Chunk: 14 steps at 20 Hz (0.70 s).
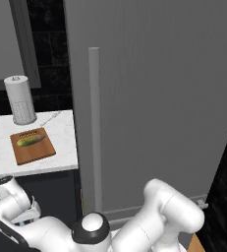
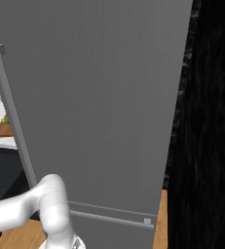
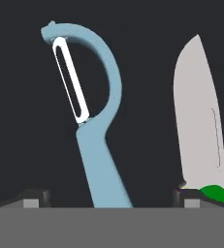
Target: Place the appropriate cutting tool for cutting the cucumber skin on the cutting board.
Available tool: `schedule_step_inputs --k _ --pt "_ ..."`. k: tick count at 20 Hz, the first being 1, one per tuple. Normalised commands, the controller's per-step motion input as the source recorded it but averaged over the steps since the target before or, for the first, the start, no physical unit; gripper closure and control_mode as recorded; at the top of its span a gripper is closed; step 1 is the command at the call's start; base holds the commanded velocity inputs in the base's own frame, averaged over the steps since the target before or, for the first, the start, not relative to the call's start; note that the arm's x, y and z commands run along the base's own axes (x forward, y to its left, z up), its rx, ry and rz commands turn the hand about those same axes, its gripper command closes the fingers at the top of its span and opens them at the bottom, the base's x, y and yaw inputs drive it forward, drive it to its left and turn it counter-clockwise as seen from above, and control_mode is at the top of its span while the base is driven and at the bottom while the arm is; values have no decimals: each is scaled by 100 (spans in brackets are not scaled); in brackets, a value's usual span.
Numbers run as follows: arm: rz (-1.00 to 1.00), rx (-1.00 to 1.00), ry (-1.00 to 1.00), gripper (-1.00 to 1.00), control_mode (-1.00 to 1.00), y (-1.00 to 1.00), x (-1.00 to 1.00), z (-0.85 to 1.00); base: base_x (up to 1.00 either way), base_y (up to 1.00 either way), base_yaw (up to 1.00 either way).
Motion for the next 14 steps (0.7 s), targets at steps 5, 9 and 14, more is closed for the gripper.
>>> schedule_step_inputs --k 5,9,14 --pt "0 0 7 100 -100 16 0 -40 0 0 0" --pt "0 0 1 100 -100 4 0 -13 0 0 0" --pt "0 3 -7 100 -100 -3 -6 18 0 0 0"
